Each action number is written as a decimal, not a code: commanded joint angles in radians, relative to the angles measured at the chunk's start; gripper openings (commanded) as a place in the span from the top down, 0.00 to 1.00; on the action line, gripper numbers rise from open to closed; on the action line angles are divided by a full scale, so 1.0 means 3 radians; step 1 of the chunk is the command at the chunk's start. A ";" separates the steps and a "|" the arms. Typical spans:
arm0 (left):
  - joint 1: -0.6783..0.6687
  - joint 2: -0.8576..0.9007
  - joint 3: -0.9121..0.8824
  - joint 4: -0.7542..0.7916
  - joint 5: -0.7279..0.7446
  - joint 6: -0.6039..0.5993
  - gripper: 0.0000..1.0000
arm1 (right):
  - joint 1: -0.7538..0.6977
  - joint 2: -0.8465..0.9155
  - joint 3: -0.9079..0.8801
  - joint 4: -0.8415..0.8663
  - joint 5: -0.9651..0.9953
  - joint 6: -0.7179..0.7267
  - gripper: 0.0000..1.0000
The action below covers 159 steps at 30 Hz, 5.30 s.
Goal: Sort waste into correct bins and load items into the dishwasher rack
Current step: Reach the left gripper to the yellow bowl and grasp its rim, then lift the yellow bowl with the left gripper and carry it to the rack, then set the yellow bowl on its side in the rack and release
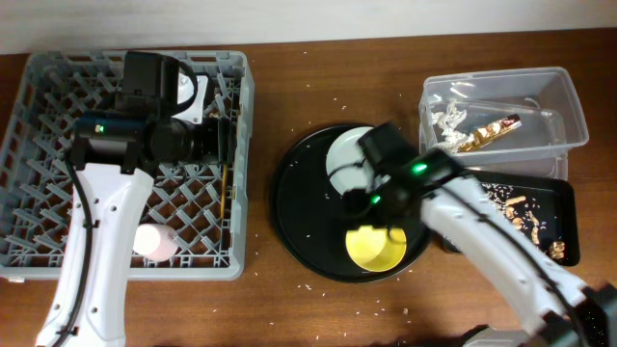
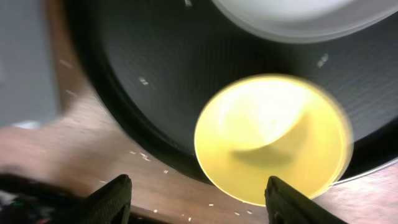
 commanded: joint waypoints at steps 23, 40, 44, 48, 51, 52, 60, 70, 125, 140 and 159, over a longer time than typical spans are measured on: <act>-0.2216 0.0829 -0.1808 0.1939 0.0880 -0.0243 0.48 | -0.1462 -0.0324 0.0357 -0.0366 -0.0334 -0.0429 0.37; -0.1886 0.0965 -0.0865 0.0866 0.0407 -0.0516 0.33 | -0.1462 -0.0324 0.0356 -0.0416 -0.0332 -0.0506 0.36; -0.2001 0.1472 -0.0991 0.1133 0.0642 -0.0510 0.35 | -0.1462 -0.0324 0.0356 -0.0415 -0.0331 -0.0505 0.36; -0.2061 0.1719 -0.0966 0.1190 0.0804 -0.0515 0.68 | -0.1462 -0.0324 0.0356 -0.0416 -0.0322 -0.0505 0.35; -0.1738 0.1648 -0.0612 0.0759 0.0900 -0.0512 1.00 | -0.1462 -0.0324 0.0356 -0.0413 -0.0322 -0.0505 0.35; -0.1610 0.1596 -0.0427 0.0561 0.0951 -0.0498 1.00 | -0.1462 -0.0324 0.0356 -0.0415 -0.0322 -0.0505 0.35; -0.0075 0.0900 0.0604 -0.0418 -0.1277 -0.0544 1.00 | -0.1462 -0.0324 0.0356 -0.0375 -0.0322 -0.0505 0.34; -0.0010 0.0910 -0.0159 -0.0219 -0.4178 -0.1891 1.00 | -0.1462 -0.0324 0.0356 -0.0313 -0.0322 -0.0504 0.33; -0.0254 0.0899 -0.0870 -0.0120 -0.4311 -0.1892 1.00 | -0.1462 -0.0324 0.0356 -0.0332 -0.0322 -0.0567 0.30; -0.0323 0.1059 -0.0870 -0.0137 -0.4699 -0.1891 1.00 | -0.1462 -0.0324 0.0356 -0.0332 -0.0323 -0.0567 0.30; -0.0374 0.1233 -0.0871 -0.0332 -0.4117 -0.1892 1.00 | -0.1462 -0.0324 0.0356 -0.0331 -0.0322 -0.0568 0.29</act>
